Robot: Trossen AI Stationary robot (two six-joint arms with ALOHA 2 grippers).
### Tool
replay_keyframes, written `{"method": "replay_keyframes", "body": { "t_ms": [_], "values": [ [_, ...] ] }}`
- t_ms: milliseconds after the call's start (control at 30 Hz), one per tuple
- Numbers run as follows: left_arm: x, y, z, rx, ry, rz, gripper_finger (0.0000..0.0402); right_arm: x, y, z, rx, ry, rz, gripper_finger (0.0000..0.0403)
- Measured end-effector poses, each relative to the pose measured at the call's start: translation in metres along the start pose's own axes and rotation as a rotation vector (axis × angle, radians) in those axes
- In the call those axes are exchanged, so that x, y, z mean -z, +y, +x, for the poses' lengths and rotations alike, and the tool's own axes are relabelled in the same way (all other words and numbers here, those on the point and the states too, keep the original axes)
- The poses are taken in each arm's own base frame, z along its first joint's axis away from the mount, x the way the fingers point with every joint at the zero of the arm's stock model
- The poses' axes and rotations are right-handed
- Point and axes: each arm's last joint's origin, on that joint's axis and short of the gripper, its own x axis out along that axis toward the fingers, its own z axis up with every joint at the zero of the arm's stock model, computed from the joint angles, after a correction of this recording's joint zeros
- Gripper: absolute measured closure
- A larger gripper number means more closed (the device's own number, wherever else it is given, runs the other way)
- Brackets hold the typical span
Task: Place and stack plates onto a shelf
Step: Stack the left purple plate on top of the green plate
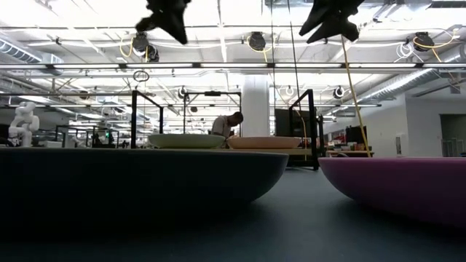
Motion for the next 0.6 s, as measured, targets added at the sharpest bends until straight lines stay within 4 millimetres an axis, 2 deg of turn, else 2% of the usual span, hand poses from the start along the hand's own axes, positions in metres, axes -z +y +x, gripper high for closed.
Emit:
{"method": "replay_keyframes", "body": {
  "t_ms": [200, 333, 467, 600],
  "values": [
    [0.031, -0.011, -0.012, -0.046, 0.162, 0.037, 0.0392, 0.005, 0.009, 0.001, -0.031, 0.017, 0.029, 0.0266],
    [0.051, -0.026, -0.015, -0.043, 0.234, 0.126, 0.0392, 0.008, 0.015, 0.002, -0.044, 0.031, 0.040, 0.0266],
    [0.073, -0.042, -0.012, -0.002, 0.297, 0.251, 0.0392, 0.011, 0.019, 0.005, -0.053, 0.046, 0.031, 0.0266],
    [0.097, -0.045, 0.003, -0.046, 0.368, 0.269, 0.0392, 0.013, 0.023, 0.006, -0.063, 0.056, 0.019, 0.0266]
  ]
}}
